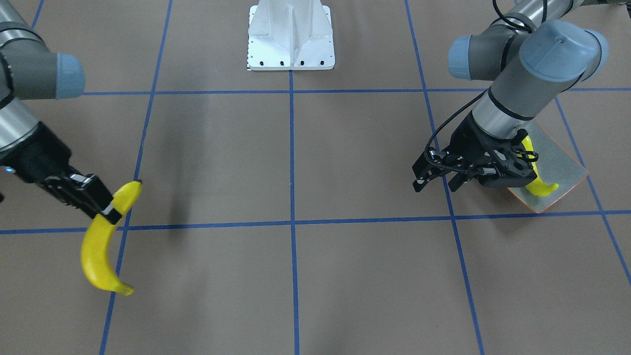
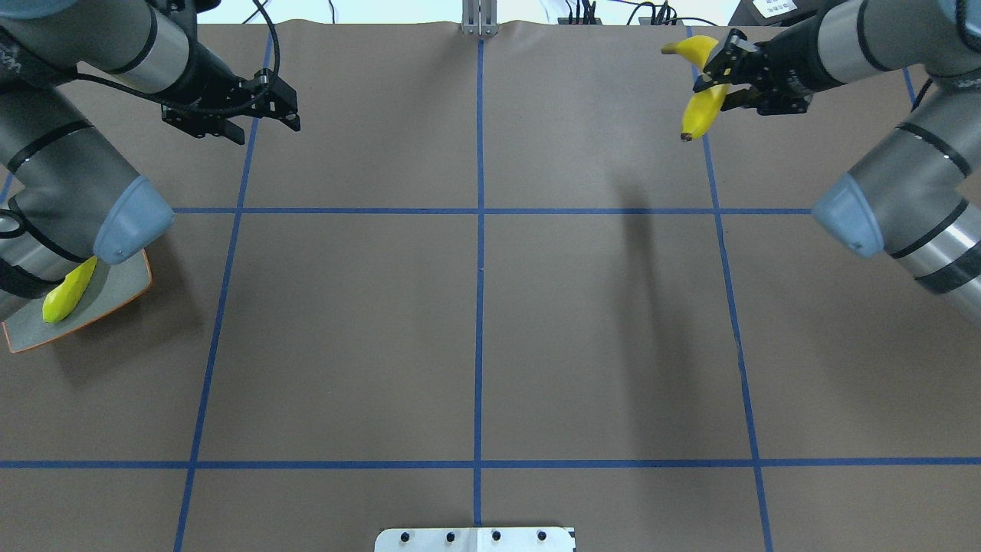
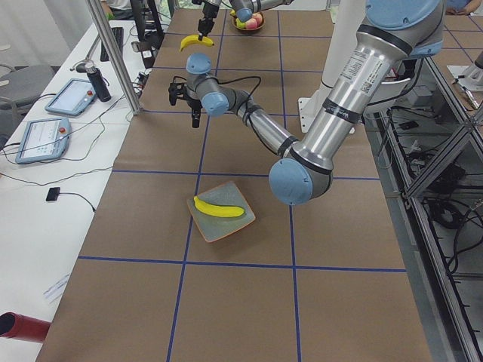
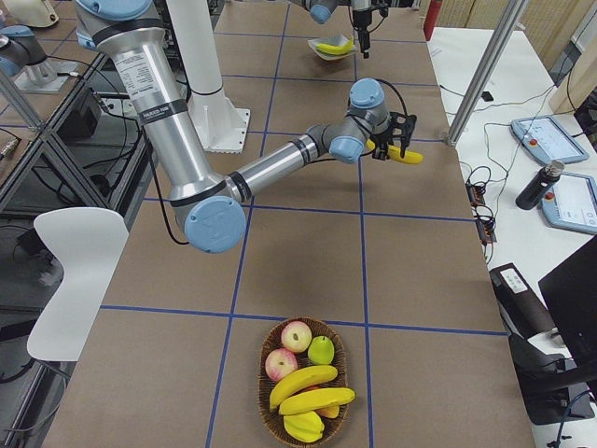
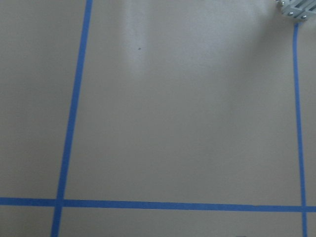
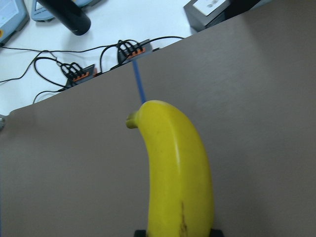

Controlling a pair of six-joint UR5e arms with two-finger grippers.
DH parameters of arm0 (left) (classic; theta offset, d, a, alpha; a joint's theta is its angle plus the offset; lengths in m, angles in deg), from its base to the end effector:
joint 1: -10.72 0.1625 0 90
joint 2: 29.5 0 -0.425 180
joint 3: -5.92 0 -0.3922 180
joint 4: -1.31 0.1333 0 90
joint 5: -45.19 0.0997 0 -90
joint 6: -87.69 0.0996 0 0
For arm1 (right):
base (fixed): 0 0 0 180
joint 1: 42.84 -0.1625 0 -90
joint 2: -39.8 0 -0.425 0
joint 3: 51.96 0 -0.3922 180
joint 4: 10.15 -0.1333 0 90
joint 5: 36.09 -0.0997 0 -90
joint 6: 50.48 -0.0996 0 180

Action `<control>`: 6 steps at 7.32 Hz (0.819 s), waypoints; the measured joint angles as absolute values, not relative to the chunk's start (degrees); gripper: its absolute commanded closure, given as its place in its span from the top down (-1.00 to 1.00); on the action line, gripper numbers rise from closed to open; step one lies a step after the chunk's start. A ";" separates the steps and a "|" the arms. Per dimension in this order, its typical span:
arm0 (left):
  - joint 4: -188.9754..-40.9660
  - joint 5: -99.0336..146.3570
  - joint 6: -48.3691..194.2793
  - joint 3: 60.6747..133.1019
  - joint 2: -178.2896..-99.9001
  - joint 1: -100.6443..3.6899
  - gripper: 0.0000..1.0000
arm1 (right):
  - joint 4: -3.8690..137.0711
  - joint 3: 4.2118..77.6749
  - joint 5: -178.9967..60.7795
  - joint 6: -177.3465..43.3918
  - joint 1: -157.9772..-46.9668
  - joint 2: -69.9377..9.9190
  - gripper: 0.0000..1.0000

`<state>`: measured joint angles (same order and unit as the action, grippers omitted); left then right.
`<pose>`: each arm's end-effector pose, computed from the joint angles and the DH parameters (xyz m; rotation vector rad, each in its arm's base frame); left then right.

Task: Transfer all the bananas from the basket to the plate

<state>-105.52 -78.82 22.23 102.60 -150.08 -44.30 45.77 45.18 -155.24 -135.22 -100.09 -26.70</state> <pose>0.3112 -0.5801 0.2586 0.1640 1.0524 -0.2009 -0.2685 -0.5742 0.2994 0.1872 -1.1891 0.5101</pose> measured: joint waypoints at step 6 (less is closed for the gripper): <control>-126.07 -78.76 -0.81 102.05 -152.17 -40.97 0.73 | 24.26 47.55 -143.57 -155.58 -87.06 -25.42 -1.00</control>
